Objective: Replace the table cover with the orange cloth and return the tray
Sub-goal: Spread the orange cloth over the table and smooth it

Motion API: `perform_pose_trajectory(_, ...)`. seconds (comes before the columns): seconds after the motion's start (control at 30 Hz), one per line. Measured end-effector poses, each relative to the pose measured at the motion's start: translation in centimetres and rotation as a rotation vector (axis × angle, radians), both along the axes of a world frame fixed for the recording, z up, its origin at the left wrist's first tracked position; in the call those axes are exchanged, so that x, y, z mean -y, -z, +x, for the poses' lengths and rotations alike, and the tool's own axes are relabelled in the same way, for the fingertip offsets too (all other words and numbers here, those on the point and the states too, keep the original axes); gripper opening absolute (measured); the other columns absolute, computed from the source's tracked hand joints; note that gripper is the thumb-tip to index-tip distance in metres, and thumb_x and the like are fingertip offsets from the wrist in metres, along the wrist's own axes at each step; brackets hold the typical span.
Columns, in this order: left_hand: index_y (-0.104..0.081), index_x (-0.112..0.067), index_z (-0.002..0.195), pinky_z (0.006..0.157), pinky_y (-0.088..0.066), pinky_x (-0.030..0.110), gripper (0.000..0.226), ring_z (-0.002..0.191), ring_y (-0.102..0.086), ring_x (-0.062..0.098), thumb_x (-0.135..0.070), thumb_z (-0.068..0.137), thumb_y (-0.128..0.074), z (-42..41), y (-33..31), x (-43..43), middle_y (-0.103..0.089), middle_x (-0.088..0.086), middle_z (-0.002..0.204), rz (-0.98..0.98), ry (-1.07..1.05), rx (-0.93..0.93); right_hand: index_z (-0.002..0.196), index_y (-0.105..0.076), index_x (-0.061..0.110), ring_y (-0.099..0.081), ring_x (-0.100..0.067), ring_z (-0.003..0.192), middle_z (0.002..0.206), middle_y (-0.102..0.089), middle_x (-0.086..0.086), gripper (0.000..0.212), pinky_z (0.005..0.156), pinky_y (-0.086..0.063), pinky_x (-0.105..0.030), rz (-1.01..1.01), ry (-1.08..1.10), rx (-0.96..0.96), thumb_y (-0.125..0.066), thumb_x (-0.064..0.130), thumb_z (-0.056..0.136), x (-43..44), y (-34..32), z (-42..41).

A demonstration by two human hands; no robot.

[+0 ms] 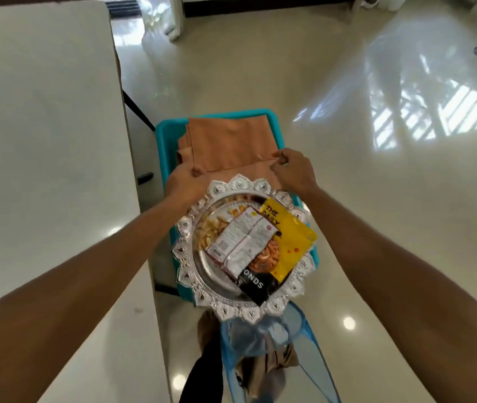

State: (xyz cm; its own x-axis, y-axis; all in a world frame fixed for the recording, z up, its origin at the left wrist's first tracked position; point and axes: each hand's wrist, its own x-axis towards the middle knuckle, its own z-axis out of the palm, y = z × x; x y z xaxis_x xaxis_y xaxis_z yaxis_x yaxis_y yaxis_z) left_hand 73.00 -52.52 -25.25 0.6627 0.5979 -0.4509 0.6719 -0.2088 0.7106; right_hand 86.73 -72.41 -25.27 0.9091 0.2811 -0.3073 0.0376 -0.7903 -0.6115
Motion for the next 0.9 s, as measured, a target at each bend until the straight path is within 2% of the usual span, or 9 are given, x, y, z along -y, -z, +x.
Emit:
perform_pose_trajectory(0.1,-0.064,-0.020,0.100,0.075,-0.050,0.031,0.016,0.088,-0.061,0.018,-0.027,0.088,-0.055,5.2,0.1,-3.2,-0.065,-0.002,0.095,0.144,0.065,-0.066,0.137,-0.059,0.017,-0.062,-0.024,0.117,0.130,-0.066,-0.003,0.045,0.098,-0.048,-0.035,-0.105,-0.071,-0.073,-0.061,0.030,0.094,-2.7,1.6,2.5)
perform_pose_trajectory(0.17,-0.064,-0.017,0.112,0.093,-0.051,0.038,0.035,0.106,-0.060,0.028,-0.036,0.086,-0.052,8.2,1.2,-6.0,-0.065,0.007,0.115,0.275,0.208,-0.175,0.142,-0.055,0.018,-0.057,-0.025,0.124,0.138,-0.061,-0.004,0.049,0.094,-0.045,-0.031,-0.127,-0.093,-0.106,-0.059,0.026,0.094,-4.4,3.2,3.7)
perform_pose_trajectory(0.23,-0.053,-0.019,0.130,0.104,-0.042,0.047,0.048,0.127,-0.048,0.035,-0.040,0.087,-0.055,11.0,2.1,-8.3,-0.050,0.013,0.136,0.478,0.387,-0.344,0.142,-0.054,0.020,-0.057,-0.026,0.124,0.137,-0.061,-0.006,0.054,0.090,-0.044,-0.029,-0.149,-0.125,-0.099,-0.061,0.023,0.088,-6.4,4.5,4.9)
perform_pose_trajectory(0.3,-0.045,-0.018,0.137,0.106,-0.036,0.051,0.053,0.132,-0.039,0.038,-0.034,0.089,-0.063,12.8,2.6,-9.6,-0.039,0.015,0.143,0.615,0.445,-0.406,0.136,-0.056,0.019,-0.059,-0.031,0.122,0.132,-0.064,-0.010,0.059,0.093,-0.049,-0.034,-0.191,-0.132,-0.047,-0.062,0.030,0.079,-7.7,5.5,6.0)
perform_pose_trajectory(0.4,-0.036,-0.014,0.143,0.106,-0.039,0.053,0.066,0.133,-0.037,0.042,-0.023,0.086,-0.066,14.0,4.0,-10.5,-0.031,0.019,0.148,0.567,0.457,-0.590,0.135,-0.052,0.015,-0.057,-0.038,0.120,0.129,-0.059,-0.016,0.059,0.096,-0.050,-0.042,-0.315,-0.040,-0.031,-0.058,0.034,0.079,-8.3,7.0,7.3)
perform_pose_trajectory(0.5,-0.018,-0.004,0.154,0.107,-0.037,0.062,0.078,0.138,-0.029,0.049,-0.017,0.088,-0.057,13.4,5.9,-9.9,-0.023,0.022,0.155,0.573,0.674,-0.678,0.148,-0.038,0.017,-0.058,-0.037,0.121,0.134,-0.059,-0.015,0.069,0.092,-0.047,-0.039,-0.362,-0.042,-0.160,-0.059,0.035,0.084,-7.9,7.6,7.4)
perform_pose_trajectory(0.6,0.006,0.000,0.155,0.112,-0.024,0.067,0.084,0.143,-0.016,0.051,-0.016,0.094,-0.048,13.1,6.5,-9.1,-0.005,0.024,0.161,0.559,0.729,-0.672,0.159,-0.016,0.015,-0.055,-0.036,0.125,0.140,-0.054,-0.016,0.098,0.091,-0.043,-0.037,-0.299,-0.008,-0.257,-0.068,0.047,0.082,-8.3,8.2,7.5)
perform_pose_trajectory(0.7,0.009,-0.013,0.158,0.112,-0.030,0.062,0.096,0.140,-0.017,0.057,-0.021,0.089,-0.058,13.6,6.0,-9.4,0.006,0.025,0.160,0.498,0.559,-0.684,0.161,0.004,0.013,-0.048,-0.036,0.133,0.151,-0.045,-0.016,0.129,0.105,-0.043,-0.040,-0.265,0.026,-0.337,-0.080,0.053,0.072,-9.0,8.2,7.9)
perform_pose_trajectory(0.9,0.018,-0.010,0.155,0.115,-0.028,0.056,0.111,0.144,-0.018,0.051,-0.024,0.087,-0.068,14.3,5.6,-10.2,0.012,0.030,0.159,0.315,0.445,-0.846,0.159,-0.006,0.005,-0.044,-0.034,0.139,0.155,-0.039,-0.016,0.134,0.113,-0.041,-0.043,-0.324,0.045,-0.368,-0.091,0.044,0.063,-9.2,8.8,8.6)
